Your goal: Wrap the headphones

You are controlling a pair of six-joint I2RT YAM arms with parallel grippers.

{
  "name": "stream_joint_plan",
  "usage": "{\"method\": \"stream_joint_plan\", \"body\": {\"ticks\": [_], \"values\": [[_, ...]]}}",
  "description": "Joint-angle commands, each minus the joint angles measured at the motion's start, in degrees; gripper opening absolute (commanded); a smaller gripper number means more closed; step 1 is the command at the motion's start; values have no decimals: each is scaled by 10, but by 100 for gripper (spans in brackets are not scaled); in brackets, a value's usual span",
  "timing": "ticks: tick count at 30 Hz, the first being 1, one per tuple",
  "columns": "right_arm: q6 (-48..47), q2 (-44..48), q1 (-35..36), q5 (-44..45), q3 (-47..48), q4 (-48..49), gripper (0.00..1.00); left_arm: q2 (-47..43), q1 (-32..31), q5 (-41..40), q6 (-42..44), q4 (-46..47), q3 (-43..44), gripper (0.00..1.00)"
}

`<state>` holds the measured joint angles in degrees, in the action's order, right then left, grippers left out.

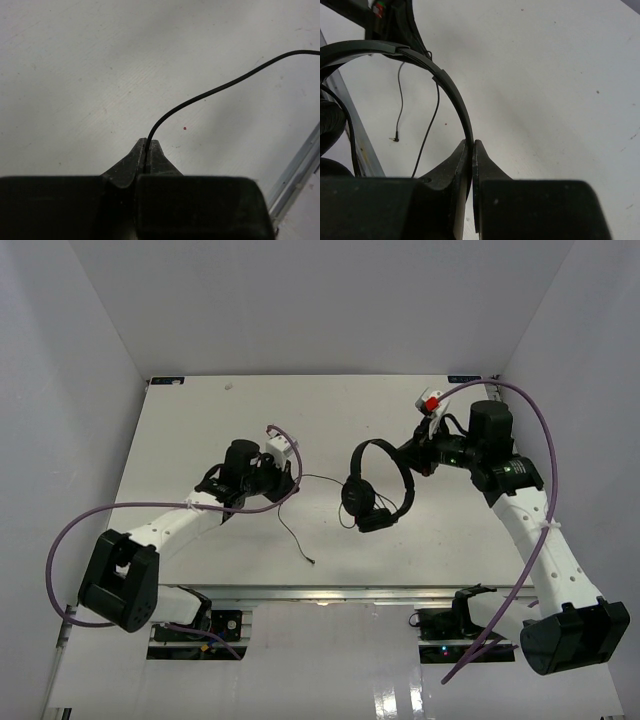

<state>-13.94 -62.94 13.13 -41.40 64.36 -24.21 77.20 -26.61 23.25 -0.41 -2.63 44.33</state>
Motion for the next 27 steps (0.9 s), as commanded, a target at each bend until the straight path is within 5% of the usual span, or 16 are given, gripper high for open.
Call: {"method": "stream_joint_plan", "body": {"ticks": [1, 14, 27], "values": [[-46, 16, -1, 37, -27, 3, 8, -31, 7, 74, -54, -85, 40, 0], [-31, 35, 12, 143, -130, 97, 8, -125, 7, 198, -196, -113, 104, 0], [66, 15, 75, 313, -164, 192, 8, -122, 4, 284, -323, -84, 134, 0]]}}
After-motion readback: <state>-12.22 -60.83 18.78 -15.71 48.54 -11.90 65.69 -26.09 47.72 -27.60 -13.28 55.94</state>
